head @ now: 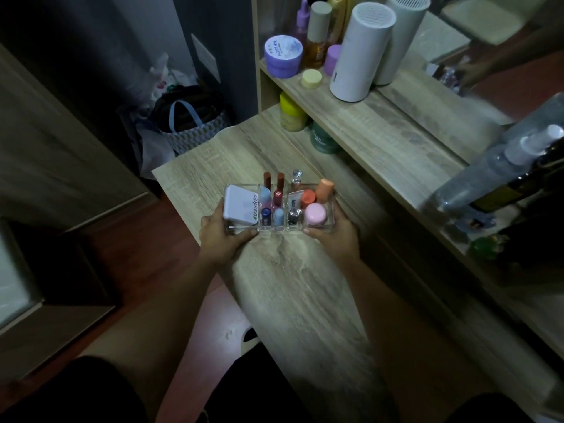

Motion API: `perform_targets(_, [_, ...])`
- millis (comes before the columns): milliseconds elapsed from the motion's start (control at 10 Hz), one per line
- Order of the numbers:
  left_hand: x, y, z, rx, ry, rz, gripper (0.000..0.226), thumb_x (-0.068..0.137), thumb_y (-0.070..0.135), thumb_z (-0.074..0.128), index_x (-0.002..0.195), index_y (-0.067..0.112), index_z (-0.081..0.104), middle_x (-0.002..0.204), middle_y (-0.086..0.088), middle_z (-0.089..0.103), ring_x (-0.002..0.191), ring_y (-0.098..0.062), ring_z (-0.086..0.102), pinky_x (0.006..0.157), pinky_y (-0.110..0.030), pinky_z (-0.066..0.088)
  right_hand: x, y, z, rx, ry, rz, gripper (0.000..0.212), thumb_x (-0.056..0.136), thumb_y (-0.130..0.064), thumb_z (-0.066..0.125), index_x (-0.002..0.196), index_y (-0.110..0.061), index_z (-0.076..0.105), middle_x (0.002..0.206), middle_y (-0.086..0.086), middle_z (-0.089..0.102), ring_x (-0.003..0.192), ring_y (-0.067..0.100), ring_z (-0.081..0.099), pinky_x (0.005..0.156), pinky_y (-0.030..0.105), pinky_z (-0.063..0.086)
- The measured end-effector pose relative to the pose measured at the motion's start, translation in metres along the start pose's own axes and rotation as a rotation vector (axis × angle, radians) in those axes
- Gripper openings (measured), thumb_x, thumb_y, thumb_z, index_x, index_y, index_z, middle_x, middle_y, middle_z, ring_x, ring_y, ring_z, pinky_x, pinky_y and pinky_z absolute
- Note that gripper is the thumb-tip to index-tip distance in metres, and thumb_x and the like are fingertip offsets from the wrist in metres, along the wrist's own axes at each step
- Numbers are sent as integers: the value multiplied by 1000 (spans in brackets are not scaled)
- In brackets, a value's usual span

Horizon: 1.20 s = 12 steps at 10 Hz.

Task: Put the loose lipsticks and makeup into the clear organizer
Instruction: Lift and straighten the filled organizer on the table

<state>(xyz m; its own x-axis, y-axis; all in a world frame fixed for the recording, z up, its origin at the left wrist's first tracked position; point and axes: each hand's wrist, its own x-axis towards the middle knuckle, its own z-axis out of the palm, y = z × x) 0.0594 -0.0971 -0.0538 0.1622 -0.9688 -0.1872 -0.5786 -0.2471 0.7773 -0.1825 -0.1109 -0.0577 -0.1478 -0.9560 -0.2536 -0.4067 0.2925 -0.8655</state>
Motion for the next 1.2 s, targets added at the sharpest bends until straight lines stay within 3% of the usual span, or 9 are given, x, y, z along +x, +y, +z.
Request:
perform_targets(200, [-3,7,-7,27,-22,13,92,60,51,78,139,21,41,121,-11,65,116,-33,55,97,-46,48,-15,-7,-4,-16,67,-23,86,61,-10,86,136,-19,46,115,5,70,102,10,60,89,21,41])
perform_targets(400, [-20,26,-8,49,-65,94,107,47,69,63,140,20,40,124,-11,63,115,-34,54,97,-46,48,-44,-3,-19,37,155,-2,87,61,-8,86,137,-14,45,121,10,68,113,21,62,95,25,45])
perform_targets(500, [-26,33,-4,47,-81,137,105,48,66,68,139,20,42,122,-12,65,112,-34,57,96,-44,49,-59,3,-30,25,180,6,91,61,-10,86,140,-17,41,122,10,67,114,21,61,99,32,48])
perform_targets(600, [-28,39,5,34,-143,221,91,59,40,87,137,20,46,116,-11,69,106,-30,63,91,-36,52,-83,12,-43,-112,264,5,90,62,-20,86,140,-19,41,120,10,68,113,23,62,98,40,51])
perform_targets(700, [-31,46,14,32,-206,273,84,62,28,88,135,20,48,114,-7,69,102,-24,64,85,-20,54,-100,22,-52,-88,330,37,89,61,-20,86,138,-20,42,120,10,68,113,23,62,97,40,51])
perform_targets(800, [-37,63,28,-2,-313,349,84,57,33,88,131,22,52,104,5,67,94,-13,65,69,0,46,-125,34,-62,46,409,103,92,58,-13,87,139,-19,43,121,9,68,112,22,62,96,37,51])
perform_targets(900, [-42,73,42,32,-383,391,84,55,40,83,131,22,51,106,6,67,96,-10,63,76,-14,48,-144,41,-69,150,464,119,90,60,-5,85,138,-16,43,126,9,64,115,23,59,96,35,50])
perform_targets(1000, [-48,78,65,72,-449,408,86,60,34,87,135,19,48,113,-6,70,103,-21,62,87,-32,51,-168,52,-75,162,548,195,82,64,-3,82,136,-13,44,127,9,60,116,24,56,98,34,46])
perform_targets(1200, [-64,90,106,58,-615,442,79,65,22,86,134,19,49,111,-8,69,102,-30,65,86,-44,57,-212,62,-102,74,542,452,54,79,-31,72,126,-9,54,125,15,61,115,32,56,98,38,44])
